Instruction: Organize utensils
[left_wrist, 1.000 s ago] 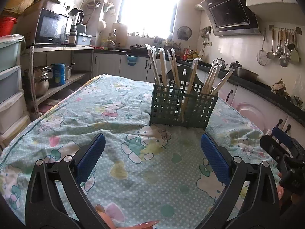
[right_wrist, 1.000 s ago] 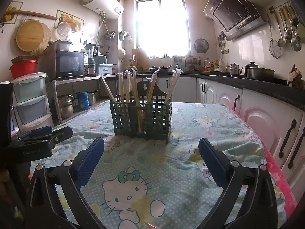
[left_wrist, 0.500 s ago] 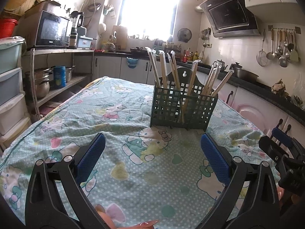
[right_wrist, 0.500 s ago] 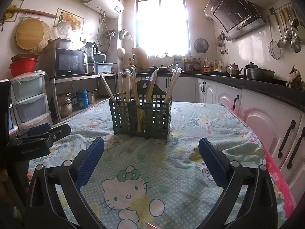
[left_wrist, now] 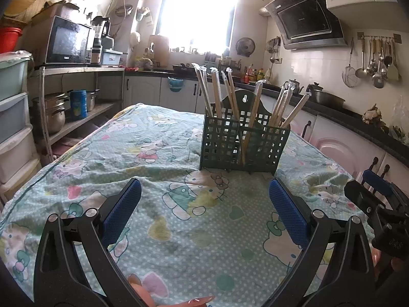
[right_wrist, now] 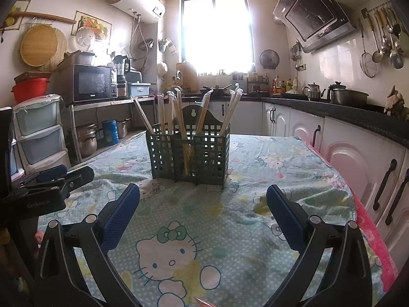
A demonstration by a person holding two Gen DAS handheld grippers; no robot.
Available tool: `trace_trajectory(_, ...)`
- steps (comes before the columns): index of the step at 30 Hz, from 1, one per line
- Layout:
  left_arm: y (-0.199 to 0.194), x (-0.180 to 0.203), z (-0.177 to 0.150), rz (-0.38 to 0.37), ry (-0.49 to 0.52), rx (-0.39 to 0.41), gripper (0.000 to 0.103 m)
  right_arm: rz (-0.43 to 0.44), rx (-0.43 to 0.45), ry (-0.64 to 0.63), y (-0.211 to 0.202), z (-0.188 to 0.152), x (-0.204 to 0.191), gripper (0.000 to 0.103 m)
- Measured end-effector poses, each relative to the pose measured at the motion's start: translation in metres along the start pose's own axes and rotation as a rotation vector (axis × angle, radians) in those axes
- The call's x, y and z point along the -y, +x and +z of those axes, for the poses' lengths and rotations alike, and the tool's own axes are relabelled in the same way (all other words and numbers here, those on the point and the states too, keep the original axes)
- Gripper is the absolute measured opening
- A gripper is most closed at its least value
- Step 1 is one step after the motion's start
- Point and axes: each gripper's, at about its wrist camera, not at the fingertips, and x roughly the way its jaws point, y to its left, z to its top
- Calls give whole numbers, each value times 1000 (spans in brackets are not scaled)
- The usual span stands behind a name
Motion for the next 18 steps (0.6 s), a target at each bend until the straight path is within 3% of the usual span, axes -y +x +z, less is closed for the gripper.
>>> trace_trajectory(18, 1, -1, 1, 0, -10, -3, 92, 4, -1, -2, 0, 0, 0, 97)
